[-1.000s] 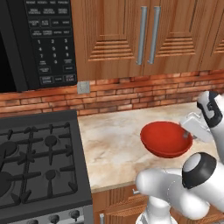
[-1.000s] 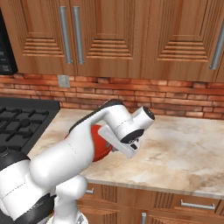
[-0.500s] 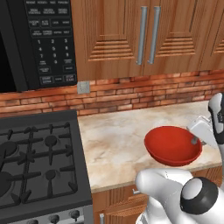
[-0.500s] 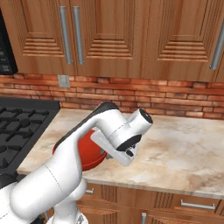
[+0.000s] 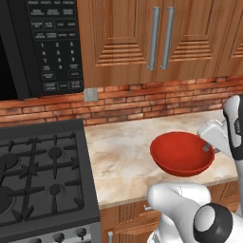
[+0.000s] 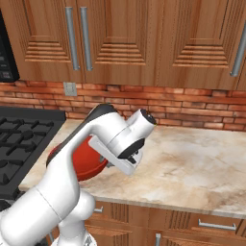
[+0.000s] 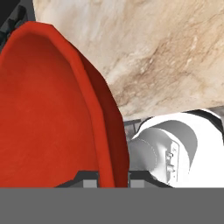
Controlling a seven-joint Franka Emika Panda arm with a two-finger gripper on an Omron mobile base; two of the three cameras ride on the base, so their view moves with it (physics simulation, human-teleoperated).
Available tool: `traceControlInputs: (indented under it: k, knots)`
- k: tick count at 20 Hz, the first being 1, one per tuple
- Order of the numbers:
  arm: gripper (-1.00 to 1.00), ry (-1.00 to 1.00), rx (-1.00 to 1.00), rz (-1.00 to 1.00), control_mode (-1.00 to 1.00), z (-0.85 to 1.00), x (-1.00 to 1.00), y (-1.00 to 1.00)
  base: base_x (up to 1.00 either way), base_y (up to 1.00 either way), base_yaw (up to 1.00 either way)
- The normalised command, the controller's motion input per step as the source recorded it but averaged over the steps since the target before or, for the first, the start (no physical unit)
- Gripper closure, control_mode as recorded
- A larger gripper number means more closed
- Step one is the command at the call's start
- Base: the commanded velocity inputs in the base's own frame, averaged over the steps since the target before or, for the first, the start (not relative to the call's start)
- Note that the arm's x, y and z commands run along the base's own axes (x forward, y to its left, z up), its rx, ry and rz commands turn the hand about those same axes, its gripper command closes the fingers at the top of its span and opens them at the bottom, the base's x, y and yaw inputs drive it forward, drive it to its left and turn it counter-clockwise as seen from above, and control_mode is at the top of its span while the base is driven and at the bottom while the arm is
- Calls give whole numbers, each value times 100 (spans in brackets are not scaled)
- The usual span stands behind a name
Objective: Pick the cup and bowl from the counter and place them on the counter next to the sink.
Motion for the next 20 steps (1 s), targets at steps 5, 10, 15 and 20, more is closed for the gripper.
traceControlInputs:
  k: [5,10,15,20]
  knots:
    - [100,6,0,0,-100,42,-18,23,0,0,0]
    - [100,3,0,0,-100,38,-41,34,0,0,0]
    - [100,0,0,0,-100,25,-52,20,0,0,0]
    - [100,0,0,0,-100,0,-2,0,0,0,0]
